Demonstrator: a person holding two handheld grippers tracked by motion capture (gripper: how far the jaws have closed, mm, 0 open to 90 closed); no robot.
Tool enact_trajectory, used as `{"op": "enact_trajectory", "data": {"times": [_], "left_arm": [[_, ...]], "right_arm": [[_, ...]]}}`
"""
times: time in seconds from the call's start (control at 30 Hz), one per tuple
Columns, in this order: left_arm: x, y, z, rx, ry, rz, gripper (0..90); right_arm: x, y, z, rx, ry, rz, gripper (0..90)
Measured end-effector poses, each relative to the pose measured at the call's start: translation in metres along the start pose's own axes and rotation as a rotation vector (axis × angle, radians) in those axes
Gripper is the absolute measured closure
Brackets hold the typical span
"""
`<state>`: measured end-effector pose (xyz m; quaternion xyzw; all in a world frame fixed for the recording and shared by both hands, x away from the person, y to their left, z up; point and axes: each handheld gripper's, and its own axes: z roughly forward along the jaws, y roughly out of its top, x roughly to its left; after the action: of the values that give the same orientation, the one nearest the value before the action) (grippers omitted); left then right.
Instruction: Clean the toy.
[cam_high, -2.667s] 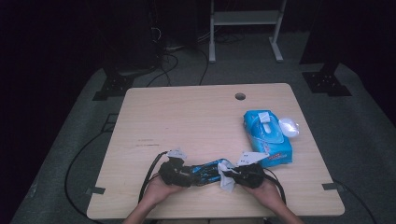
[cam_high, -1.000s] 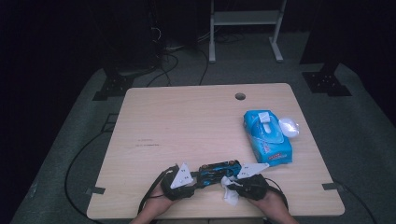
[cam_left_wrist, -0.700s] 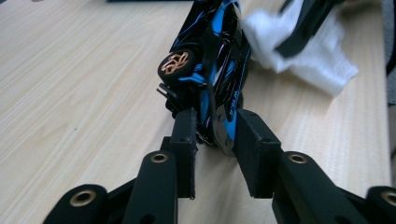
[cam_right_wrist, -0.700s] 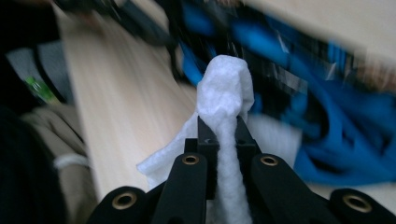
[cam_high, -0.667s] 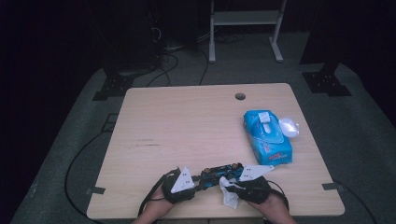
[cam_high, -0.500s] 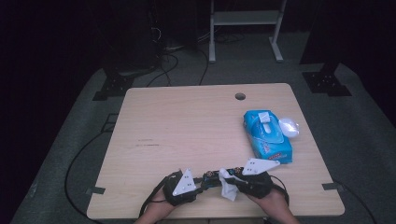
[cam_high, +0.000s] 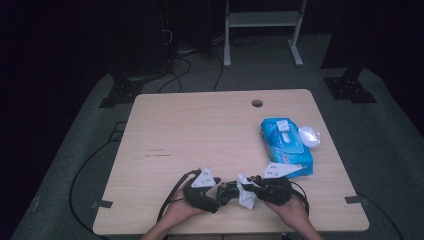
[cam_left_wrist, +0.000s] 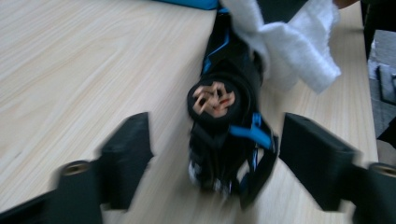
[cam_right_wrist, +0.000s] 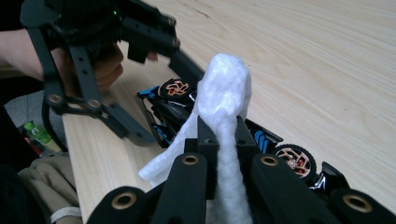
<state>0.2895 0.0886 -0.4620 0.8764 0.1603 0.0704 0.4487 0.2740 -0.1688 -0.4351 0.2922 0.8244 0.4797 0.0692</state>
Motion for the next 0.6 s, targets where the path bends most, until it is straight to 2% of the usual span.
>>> {"op": "enact_trajectory", "data": {"times": [0.03,0.07,0.13,0.17,0.2,0.27,0.3,0.4,0.47,0.5,0.53,0.57,0.6], "left_arm": [[-0.001,0.000,0.000,-0.011,-0.004,0.023,43.0],[-0.002,0.000,0.001,-0.018,0.002,0.038,50.2],[0.000,0.000,0.000,-0.027,0.000,0.033,55.2],[0.001,0.000,-0.001,-0.044,0.022,0.027,57.5],[0.003,0.000,-0.002,-0.044,0.057,0.038,58.0],[0.009,-0.001,-0.005,-0.043,0.072,0.025,58.1],[0.012,-0.003,-0.006,-0.044,0.093,0.024,58.2],[0.018,-0.005,-0.011,-0.045,0.111,0.024,58.2],[0.020,-0.007,-0.013,-0.042,0.117,0.039,58.2],[0.021,-0.008,-0.014,-0.047,0.116,0.037,58.2],[0.023,-0.009,-0.015,-0.048,0.113,0.037,58.2],[0.023,-0.009,-0.015,-0.048,0.113,0.037,58.2],[0.024,-0.010,-0.014,-0.057,0.107,0.028,58.2]], "right_arm": [[0.000,0.001,0.000,0.003,-0.005,-0.002,86.3],[0.000,0.002,0.001,0.005,-0.008,-0.004,86.3],[-0.001,0.005,0.003,0.005,-0.015,-0.016,86.2],[-0.001,0.008,0.006,0.005,-0.020,-0.019,86.2],[-0.001,0.011,0.009,0.003,-0.021,-0.017,86.2],[0.001,0.020,0.021,0.001,-0.004,-0.023,86.2],[0.006,0.031,0.038,-0.005,0.013,-0.041,86.2],[0.009,0.040,0.049,-0.003,0.013,-0.066,86.2],[0.005,0.045,0.056,0.010,-0.015,-0.091,86.3],[0.001,0.045,0.056,0.005,-0.027,-0.085,86.3],[-0.009,0.044,0.050,0.005,-0.101,-0.088,86.3],[-0.009,0.044,0.050,0.005,-0.101,-0.088,86.3],[-0.013,0.041,0.046,0.006,-0.127,-0.084,86.2]]}}
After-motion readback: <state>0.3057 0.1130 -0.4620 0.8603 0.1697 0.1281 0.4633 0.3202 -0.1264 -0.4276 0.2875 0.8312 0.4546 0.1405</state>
